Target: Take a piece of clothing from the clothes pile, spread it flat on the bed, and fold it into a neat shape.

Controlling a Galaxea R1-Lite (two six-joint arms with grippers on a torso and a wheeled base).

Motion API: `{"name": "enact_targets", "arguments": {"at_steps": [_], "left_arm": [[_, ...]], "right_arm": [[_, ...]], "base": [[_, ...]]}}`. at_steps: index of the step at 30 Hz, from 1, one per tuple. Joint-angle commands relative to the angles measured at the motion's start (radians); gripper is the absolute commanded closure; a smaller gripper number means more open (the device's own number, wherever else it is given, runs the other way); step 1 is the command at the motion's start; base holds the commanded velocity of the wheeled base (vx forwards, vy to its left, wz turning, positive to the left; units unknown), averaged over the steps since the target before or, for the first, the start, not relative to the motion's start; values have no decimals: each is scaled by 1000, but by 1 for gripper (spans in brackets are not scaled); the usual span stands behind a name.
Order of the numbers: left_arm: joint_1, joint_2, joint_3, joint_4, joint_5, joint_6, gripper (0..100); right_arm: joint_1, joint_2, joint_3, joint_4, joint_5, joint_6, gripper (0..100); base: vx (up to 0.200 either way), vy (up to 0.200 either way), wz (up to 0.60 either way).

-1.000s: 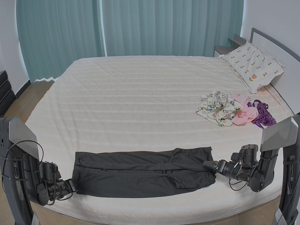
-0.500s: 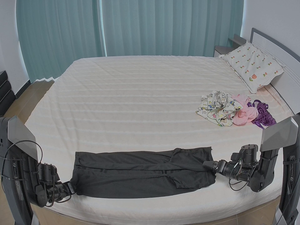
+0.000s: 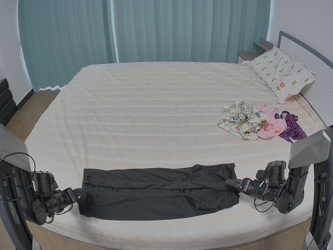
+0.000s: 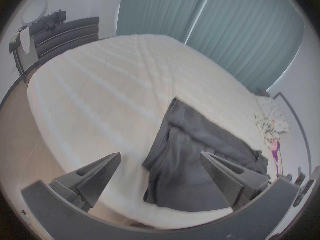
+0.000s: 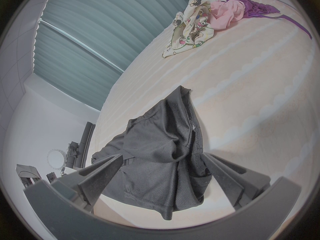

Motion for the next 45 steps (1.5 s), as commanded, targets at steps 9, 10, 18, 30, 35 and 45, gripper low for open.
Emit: {"name": "enact_targets", "arguments": {"at_steps": [9, 10, 18, 30, 35, 45], "left_arm": [[-47, -17, -407, 345, -5, -159, 0], [-50, 4, -425, 351, -8, -159, 0], [-67, 104, -497, 359, -6, -133, 0], [-56, 150, -502, 359, -2, -107, 100], [-39, 133, -468, 361, 0, -101, 100], [-30, 120, -428, 356, -2, -46, 100]], "right_arm": [[13, 18, 12, -42, -1, 0, 0], [13, 20, 16, -55, 1, -1, 0], [14, 35, 23, -77, -1, -1, 0], [14, 35, 23, -77, -1, -1, 0], [16, 35, 23, -77, -1, -1, 0], [17, 36, 23, -77, -1, -1, 0]], "base": [[0, 0, 0], [0, 0, 0], [0, 0, 0], [0, 0, 0], [0, 0, 0], [0, 0, 0]]}}
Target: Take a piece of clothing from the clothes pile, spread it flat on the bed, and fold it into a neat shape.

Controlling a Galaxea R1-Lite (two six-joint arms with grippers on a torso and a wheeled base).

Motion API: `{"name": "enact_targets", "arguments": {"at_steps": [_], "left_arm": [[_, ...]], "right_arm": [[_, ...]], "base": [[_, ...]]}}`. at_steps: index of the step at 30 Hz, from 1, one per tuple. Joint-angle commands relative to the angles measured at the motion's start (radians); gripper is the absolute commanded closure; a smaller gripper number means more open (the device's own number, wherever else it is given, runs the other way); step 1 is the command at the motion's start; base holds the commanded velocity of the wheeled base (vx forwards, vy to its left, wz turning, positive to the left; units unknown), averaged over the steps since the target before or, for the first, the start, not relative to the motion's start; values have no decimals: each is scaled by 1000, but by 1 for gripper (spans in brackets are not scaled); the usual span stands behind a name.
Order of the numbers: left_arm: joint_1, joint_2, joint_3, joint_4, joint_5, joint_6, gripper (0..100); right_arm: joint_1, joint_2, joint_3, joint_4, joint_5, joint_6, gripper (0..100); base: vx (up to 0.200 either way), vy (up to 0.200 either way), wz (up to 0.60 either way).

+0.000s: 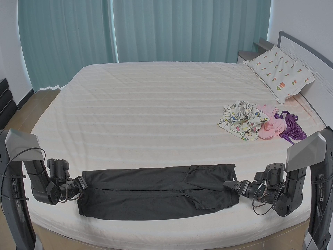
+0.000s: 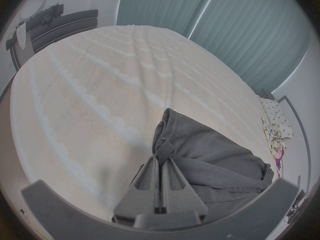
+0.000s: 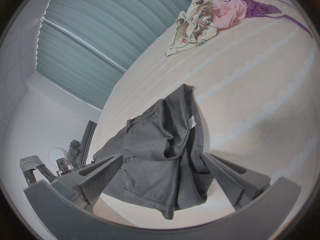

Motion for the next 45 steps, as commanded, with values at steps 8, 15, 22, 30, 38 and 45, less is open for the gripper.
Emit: {"name": "enact_targets", "arguments": {"at_steps": [8, 15, 22, 30, 38, 45], "left_arm": [[1, -13, 15, -4, -1, 0, 0], [40, -121, 4, 4, -13, -29, 0], [34, -128, -88, 65, -18, -72, 0], [1, 2, -220, 154, -18, -72, 0], [-12, 62, -295, 152, -1, -75, 100], [-7, 31, -310, 132, 4, -236, 100]], "right_arm": [[1, 6, -2, 0, 2, 0, 0], [1, 6, -2, 0, 0, 2, 0], [1, 6, -2, 0, 0, 2, 0], [1, 6, -3, -2, 0, 2, 0], [-1, 6, -6, -2, 0, 2, 0], [-1, -1, -31, 1, 2, 9, 0]], "base": [[0, 0, 0], [0, 0, 0], [0, 0, 0], [0, 0, 0], [0, 0, 0], [0, 0, 0]]}}
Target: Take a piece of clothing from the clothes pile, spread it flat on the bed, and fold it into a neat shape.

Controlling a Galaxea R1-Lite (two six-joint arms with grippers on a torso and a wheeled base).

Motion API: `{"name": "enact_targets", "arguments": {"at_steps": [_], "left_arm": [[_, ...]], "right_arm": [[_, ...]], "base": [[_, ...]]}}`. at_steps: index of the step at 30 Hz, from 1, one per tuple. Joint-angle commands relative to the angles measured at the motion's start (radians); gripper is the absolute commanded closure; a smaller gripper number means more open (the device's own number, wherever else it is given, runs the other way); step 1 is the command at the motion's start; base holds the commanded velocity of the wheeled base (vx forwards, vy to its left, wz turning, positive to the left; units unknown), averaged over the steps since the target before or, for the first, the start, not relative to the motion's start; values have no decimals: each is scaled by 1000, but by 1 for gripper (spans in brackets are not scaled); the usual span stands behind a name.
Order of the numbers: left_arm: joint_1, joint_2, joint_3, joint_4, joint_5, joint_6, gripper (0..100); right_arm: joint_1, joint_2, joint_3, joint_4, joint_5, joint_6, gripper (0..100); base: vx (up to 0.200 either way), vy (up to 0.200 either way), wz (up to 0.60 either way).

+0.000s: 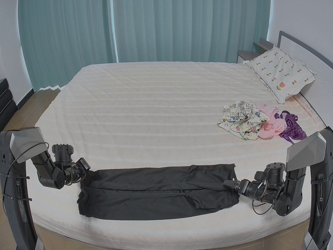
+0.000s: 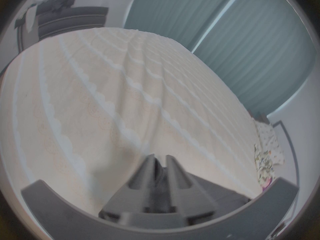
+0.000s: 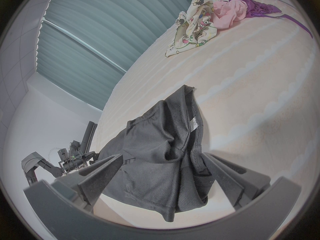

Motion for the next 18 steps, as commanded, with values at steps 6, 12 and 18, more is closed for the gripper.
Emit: {"name": "enact_targets", "arguments": {"at_steps": [6, 12, 18], "left_arm": [[18, -10, 8, -83, 20, -83, 100], [25, -2, 17, -133, 56, -123, 100], [25, 2, 19, -135, 56, -124, 100]], "right_arm": [[17, -3, -95, 23, 0, 26, 0], [39, 0, -190, 146, -2, 32, 0], [31, -20, -250, 244, -29, 30, 0]], "base": [[0, 0, 0], [0, 0, 0], [0, 0, 0]]}}
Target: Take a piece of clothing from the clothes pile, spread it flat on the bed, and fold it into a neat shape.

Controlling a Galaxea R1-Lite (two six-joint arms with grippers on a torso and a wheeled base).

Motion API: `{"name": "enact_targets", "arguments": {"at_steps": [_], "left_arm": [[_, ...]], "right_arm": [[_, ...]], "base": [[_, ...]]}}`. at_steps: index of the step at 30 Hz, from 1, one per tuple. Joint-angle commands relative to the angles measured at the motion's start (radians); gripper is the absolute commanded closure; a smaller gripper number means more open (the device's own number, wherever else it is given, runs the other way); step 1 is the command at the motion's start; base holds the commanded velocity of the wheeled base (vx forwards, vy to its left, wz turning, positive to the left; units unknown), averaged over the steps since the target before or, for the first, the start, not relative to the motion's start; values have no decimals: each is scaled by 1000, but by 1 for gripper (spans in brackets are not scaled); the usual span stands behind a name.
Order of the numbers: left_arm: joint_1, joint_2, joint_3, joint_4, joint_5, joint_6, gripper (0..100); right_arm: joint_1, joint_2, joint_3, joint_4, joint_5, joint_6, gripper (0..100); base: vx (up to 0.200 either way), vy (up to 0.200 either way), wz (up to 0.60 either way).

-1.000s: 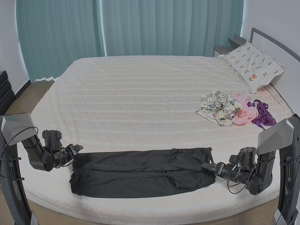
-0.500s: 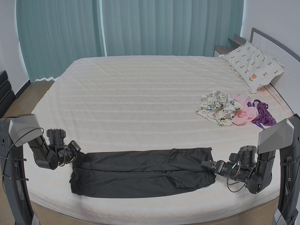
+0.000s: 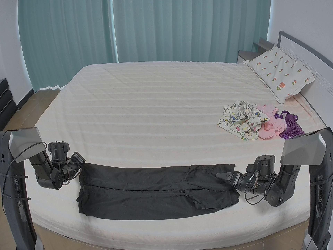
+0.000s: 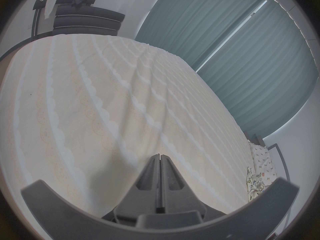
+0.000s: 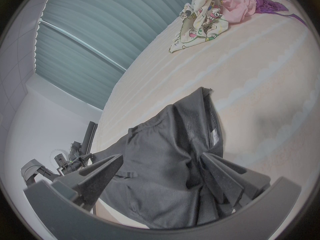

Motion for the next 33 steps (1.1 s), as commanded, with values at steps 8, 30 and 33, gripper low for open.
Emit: {"name": "enact_targets", "arguments": {"at_steps": [8, 30, 33], "left_arm": [[0, 2, 9, -3, 3, -30, 100], [0, 3, 10, -3, 3, -35, 100], [0, 3, 10, -3, 3, -35, 100]], "right_arm": [[-8, -103, 62, 26, -76, -3, 0], [42, -75, -13, 212, -79, -9, 0], [42, -80, -42, 266, -79, -16, 100]], "base": [[0, 0, 0], [0, 0, 0], [0, 0, 0]]}}
